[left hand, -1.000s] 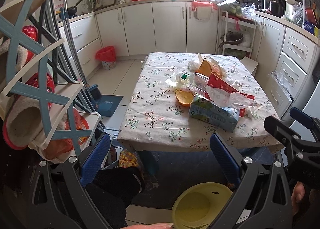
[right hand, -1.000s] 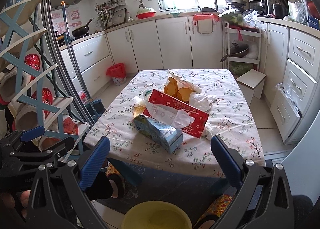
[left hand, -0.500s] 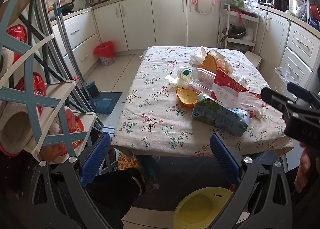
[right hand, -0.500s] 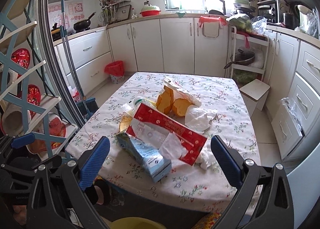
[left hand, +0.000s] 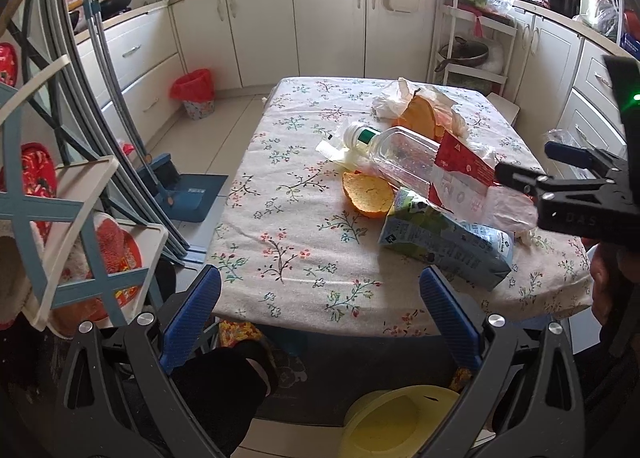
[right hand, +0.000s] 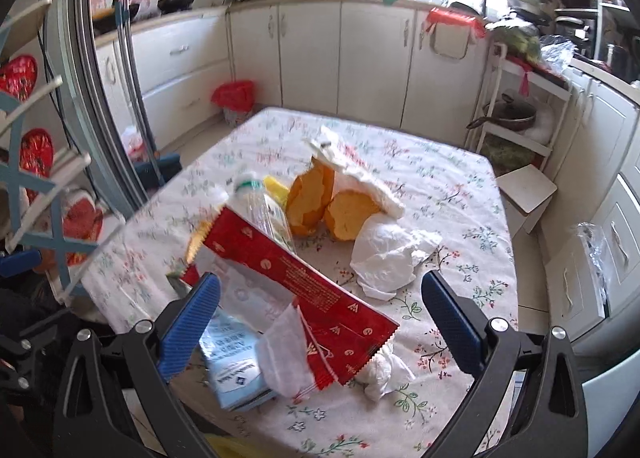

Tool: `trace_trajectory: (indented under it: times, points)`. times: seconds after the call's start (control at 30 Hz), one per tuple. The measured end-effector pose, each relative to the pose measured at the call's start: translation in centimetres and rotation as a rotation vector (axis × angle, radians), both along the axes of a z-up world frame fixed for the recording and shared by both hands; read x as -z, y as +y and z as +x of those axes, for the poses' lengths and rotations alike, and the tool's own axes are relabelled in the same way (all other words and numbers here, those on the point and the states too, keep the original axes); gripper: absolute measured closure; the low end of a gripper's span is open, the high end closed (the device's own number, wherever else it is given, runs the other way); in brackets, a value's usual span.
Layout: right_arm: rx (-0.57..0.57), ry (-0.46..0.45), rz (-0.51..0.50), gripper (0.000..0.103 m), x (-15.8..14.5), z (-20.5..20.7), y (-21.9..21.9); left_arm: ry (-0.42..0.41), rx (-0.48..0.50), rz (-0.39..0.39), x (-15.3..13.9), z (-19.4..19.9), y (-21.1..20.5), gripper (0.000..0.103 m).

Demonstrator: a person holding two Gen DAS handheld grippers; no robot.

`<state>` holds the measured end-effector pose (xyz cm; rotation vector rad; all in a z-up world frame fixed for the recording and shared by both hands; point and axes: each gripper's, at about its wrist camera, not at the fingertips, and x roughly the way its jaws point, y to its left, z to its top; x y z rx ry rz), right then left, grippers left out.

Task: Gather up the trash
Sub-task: 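Grasp the blue milk carton with the left gripper while the right gripper grasps the red bag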

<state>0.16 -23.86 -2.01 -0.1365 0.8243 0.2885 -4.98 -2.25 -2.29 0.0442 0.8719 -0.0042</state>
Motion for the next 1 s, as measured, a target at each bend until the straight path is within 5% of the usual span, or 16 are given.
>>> trace_trajectory:
  times: [0.17, 0.27, 0.5, 0.6, 0.77, 1.0]
  points:
    - [0.058, 0.069, 0.129, 0.006, 0.2, 0.9, -3.4, 0.011, 0.042, -0.036, 1.0, 0.8, -0.4, 0.007]
    - [0.085, 0.061, 0.109, 0.006, -0.1, 1.3, -4.8, 0.051, 0.076, -0.097, 1.9, 1.0, -0.9, 0.007]
    - [-0.237, 0.154, 0.198, 0.007, 1.0, 5.8, -4.1, 0.115, 0.142, -0.212, 3.2, 1.4, -2.8, 0.007]
    - [-0.328, 0.227, 0.216, 0.026, 2.6, 7.6, -2.9, 0.133, 0.134, -0.247, 3.5, 1.7, -3.0, 0.007]
    - [-0.42, 0.338, 0.257, 0.093, 4.6, 8.0, -1.4, 0.173, 0.11, -0.298, 4.3, 3.1, -3.5, 0.007]
    - [-0.376, 0.204, 0.32, 0.102, 1.5, 6.4, -3.3, 0.214, 0.086, -0.345, 5.2, 5.1, -5.1, 0.007]
